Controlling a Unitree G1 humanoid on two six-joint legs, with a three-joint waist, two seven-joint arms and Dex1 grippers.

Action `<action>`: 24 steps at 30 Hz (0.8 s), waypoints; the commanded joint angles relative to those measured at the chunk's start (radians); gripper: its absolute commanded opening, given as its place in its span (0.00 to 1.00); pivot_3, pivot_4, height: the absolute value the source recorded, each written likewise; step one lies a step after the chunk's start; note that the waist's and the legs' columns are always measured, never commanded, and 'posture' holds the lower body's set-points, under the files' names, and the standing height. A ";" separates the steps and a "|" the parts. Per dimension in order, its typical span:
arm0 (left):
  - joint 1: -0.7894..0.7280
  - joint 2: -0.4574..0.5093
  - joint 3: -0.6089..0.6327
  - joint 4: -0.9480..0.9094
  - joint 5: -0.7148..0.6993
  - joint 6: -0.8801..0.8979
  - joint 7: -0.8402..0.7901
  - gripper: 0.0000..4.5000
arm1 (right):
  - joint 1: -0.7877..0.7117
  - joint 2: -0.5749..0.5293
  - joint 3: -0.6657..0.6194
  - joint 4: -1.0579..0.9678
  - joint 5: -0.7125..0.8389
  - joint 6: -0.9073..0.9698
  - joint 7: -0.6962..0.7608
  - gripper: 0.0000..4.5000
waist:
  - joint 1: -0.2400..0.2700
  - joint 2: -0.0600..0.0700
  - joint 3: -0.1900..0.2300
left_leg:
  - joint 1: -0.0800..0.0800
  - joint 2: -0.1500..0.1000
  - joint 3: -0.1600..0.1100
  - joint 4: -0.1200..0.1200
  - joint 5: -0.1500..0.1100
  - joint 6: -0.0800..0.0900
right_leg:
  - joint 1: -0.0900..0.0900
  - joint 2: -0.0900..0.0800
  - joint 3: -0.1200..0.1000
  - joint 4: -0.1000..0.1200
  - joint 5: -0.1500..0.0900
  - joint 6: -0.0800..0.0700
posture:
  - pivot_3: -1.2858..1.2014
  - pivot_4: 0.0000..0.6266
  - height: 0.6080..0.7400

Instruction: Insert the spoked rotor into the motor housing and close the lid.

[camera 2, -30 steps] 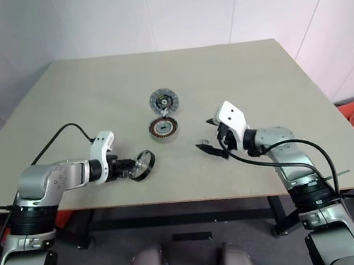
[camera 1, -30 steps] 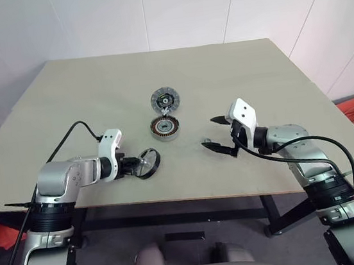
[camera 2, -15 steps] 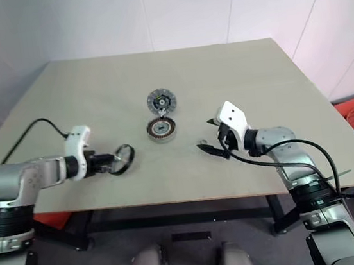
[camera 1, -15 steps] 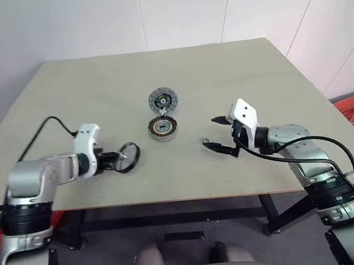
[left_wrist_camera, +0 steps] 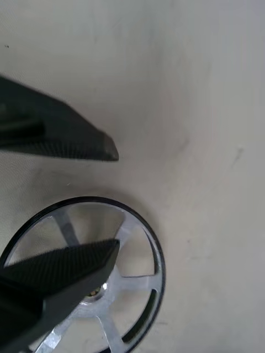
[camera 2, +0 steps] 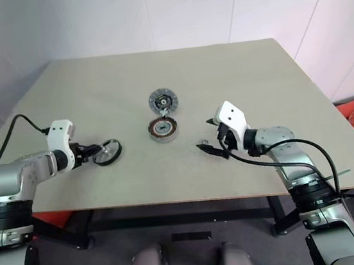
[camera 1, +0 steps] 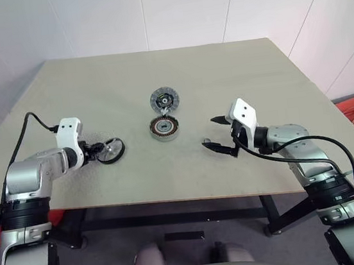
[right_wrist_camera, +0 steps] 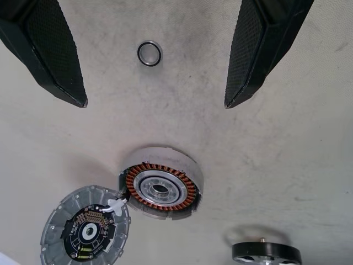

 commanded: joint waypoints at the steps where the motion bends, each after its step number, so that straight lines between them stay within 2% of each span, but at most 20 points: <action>1: -0.015 0.005 0.011 -0.016 0.005 -0.014 -0.010 0.83 | -0.007 -0.004 -0.014 -0.031 0.011 -0.016 -0.004 1.00 | 0.000 0.000 0.000 | 0.000 0.000 0.000 0.000 0.000 0.000 | 0.000 0.000 0.000 0.000 0.000 0.000 | 0.52 0.00 1.00; 3: -0.009 0.013 0.027 -0.023 0.004 -0.009 -0.007 0.97 | -0.007 -0.005 -0.014 -0.032 0.012 -0.015 -0.004 1.00 | 0.000 0.000 0.000 | 0.000 0.000 0.000 0.000 0.000 0.000 | 0.000 0.000 0.000 0.000 0.000 0.000 | 0.52 0.00 1.00; 4: -0.009 0.018 0.038 -0.024 0.005 -0.008 -0.004 1.00 | -0.008 -0.005 -0.013 -0.033 0.011 -0.016 -0.004 1.00 | 0.000 0.000 0.000 | 0.000 0.000 0.000 0.000 0.000 0.000 | 0.000 0.000 0.000 0.000 0.000 0.000 | 0.52 0.00 1.00; 12: -0.031 0.080 0.134 -0.104 -0.057 -0.012 -0.067 1.00 | -0.086 0.035 0.044 -0.059 0.010 0.001 0.019 1.00 | -0.004 0.000 0.000 | 0.000 0.000 0.000 0.000 0.000 0.000 | 0.000 0.000 0.000 0.000 0.000 0.000 | 0.52 0.00 1.00; 17: 0.039 0.078 0.159 -0.179 -0.055 -0.299 -0.193 1.00 | -0.211 0.080 0.149 0.018 -0.046 0.034 0.048 1.00 | -0.003 0.000 0.000 | 0.000 0.001 0.000 0.000 0.000 0.000 | 0.000 0.000 0.000 0.001 0.000 0.000 | 0.52 0.00 1.00; 24: 0.200 0.124 0.154 -0.212 -0.069 -0.446 -0.368 1.00 | -0.428 0.141 0.264 0.262 -0.175 0.039 0.042 1.00 | -0.003 -0.001 0.000 | -0.001 0.001 0.000 0.000 0.000 -0.001 | -0.002 0.001 0.000 0.002 0.000 0.000 | 0.52 0.00 1.00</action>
